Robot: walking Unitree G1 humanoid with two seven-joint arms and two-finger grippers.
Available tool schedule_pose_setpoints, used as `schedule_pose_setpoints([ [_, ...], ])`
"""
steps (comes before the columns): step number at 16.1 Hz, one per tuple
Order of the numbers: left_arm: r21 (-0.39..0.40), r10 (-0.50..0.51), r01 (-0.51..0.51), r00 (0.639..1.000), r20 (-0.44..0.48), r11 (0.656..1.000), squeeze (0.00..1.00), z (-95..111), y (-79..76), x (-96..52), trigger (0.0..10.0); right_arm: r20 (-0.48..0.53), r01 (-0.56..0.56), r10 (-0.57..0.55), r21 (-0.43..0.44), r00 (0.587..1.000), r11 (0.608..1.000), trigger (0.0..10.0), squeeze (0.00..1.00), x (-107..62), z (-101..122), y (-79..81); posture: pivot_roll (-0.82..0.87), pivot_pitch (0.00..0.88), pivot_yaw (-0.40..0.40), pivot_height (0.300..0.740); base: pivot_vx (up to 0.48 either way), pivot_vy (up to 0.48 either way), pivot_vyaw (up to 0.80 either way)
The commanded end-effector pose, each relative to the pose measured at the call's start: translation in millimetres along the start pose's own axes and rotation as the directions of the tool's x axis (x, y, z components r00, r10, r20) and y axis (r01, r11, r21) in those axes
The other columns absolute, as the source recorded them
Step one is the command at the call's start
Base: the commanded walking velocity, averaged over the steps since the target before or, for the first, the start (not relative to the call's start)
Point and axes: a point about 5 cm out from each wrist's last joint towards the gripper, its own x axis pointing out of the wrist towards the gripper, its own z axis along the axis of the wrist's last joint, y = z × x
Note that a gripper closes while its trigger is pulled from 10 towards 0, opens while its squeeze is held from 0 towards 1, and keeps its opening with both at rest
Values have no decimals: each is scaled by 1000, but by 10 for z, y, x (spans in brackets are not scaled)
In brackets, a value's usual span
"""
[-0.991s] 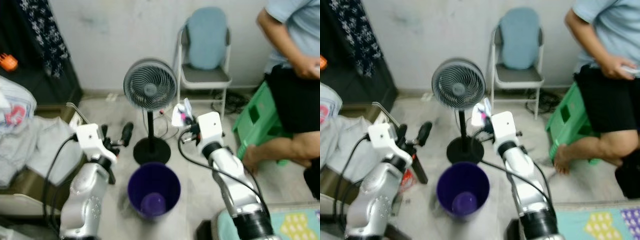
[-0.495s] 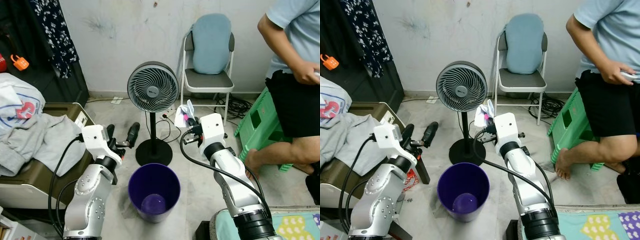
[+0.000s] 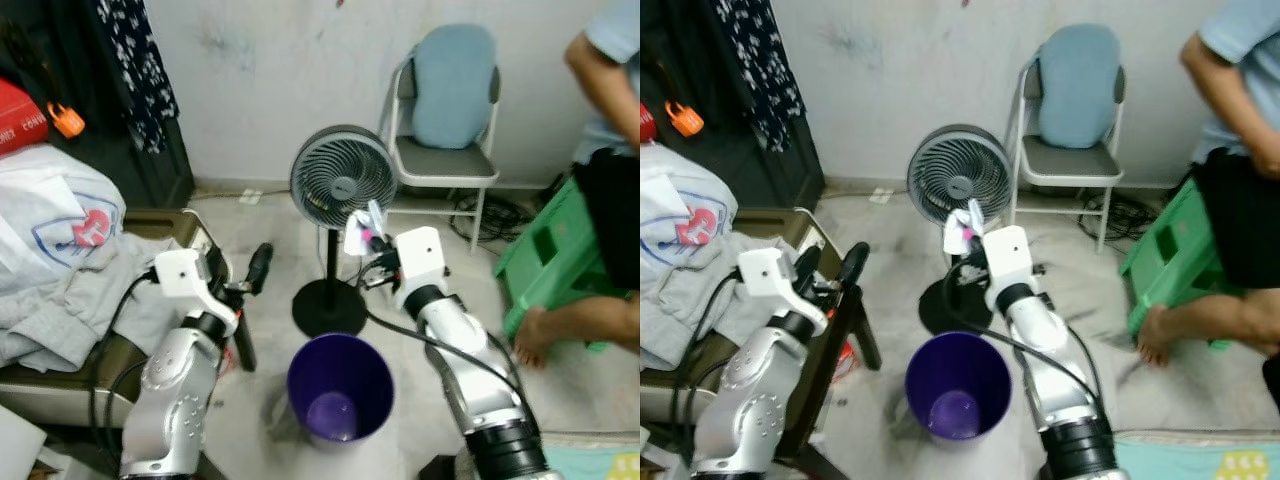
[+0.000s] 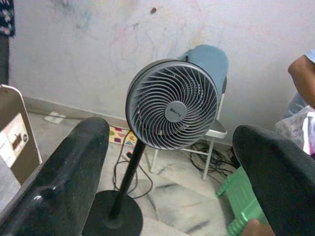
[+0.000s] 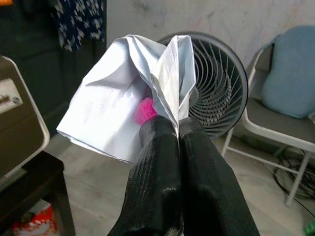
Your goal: Clean up the room
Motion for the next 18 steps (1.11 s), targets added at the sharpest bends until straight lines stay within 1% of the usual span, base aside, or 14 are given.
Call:
schedule_pose_setpoints([
  [1, 9, -1, 1, 1000, 9, 1000, 0, 24, -9, -1, 10000, 13, 6, -6, -1, 1000, 1000, 10000, 0, 13, 28, -11, -187, 0, 4, 740, 0, 0, 0],
  [6, 12, 2, -2, 1000, 2, 1000, 0, 14, -5, 2, 10000, 12, 0, 0, -3, 1000, 1000, 10000, 0, 9, 24, -7, -189, 0, 4, 740, 0, 0, 0],
  [10, 13, -3, 3, 1000, 1, 1000, 0, 12, -12, 2, 10000, 12, 1, -1, -7, 1000, 1000, 10000, 0, 11, 23, -14, -189, 0, 4, 740, 0, -389, 0],
  [13, 5, 6, -6, 1000, 7, 1000, 0, 13, 1, -2, 10000, 11, -1, 1, -5, 1000, 1000, 10000, 0, 11, 19, -8, -189, 0, 5, 740, 0, 0, 0],
  [18, 3, -41, 41, 999, 25, 999, 0, 36, -43, -2, 10000, 8, 1, -1, 3, 1000, 1000, 10000, 0, 23, 20, -18, -189, 0, 4, 740, 0, 0, 0],
])
